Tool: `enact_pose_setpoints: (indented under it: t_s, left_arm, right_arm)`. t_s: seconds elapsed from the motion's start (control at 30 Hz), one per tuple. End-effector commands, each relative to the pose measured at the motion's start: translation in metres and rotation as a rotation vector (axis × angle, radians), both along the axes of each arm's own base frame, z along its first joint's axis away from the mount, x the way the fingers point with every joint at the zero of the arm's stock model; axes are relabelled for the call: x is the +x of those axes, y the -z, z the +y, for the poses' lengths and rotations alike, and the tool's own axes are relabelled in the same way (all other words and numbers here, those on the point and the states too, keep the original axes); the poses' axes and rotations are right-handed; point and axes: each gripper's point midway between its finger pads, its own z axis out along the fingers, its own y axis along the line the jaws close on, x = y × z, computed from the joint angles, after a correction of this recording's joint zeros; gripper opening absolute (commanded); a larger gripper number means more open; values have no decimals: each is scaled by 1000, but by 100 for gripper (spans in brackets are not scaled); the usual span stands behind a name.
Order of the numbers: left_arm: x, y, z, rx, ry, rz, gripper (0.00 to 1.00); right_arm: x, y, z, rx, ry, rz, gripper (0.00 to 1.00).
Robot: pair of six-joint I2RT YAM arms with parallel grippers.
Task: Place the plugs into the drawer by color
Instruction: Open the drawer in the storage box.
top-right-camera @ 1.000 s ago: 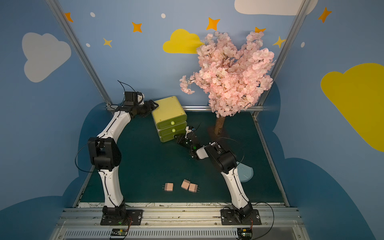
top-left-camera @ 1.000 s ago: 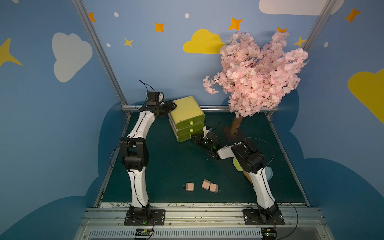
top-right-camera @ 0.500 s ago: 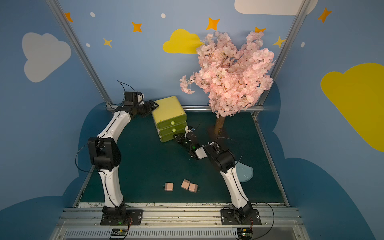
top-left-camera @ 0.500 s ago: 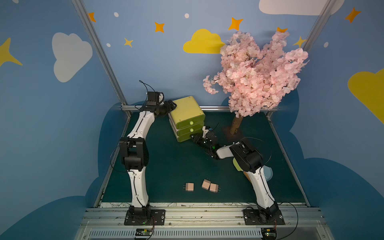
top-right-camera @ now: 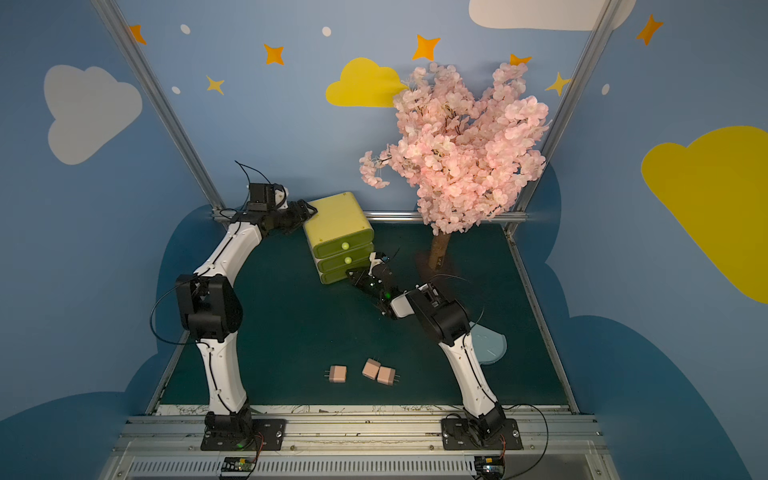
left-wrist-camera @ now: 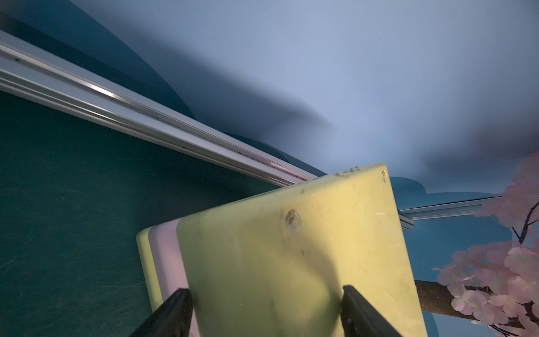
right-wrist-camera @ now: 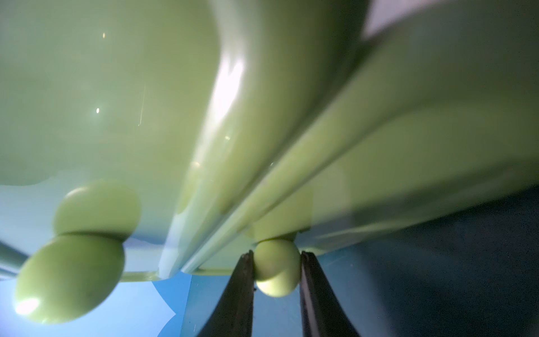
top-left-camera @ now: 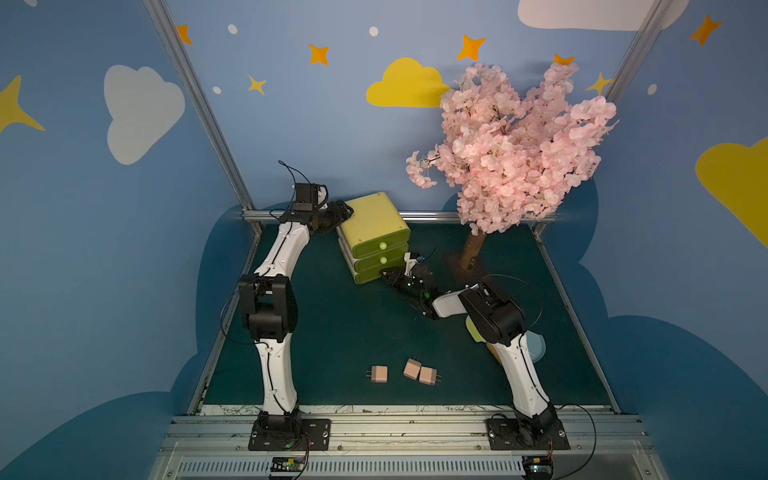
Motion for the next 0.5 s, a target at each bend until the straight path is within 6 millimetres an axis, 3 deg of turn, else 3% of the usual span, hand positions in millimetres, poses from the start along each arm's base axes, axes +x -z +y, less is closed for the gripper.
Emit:
enact_pose_setpoints:
  t_s: [0.0,0.47]
  left_arm:
    - [-28,70,19,73,-40,238,81]
    - [-27,72,17,62,-35,240,81]
  right_arm:
    - [-2,-10,-4,2,-1,-31,12]
    - [-32,-9,-28,-104,38,43,4]
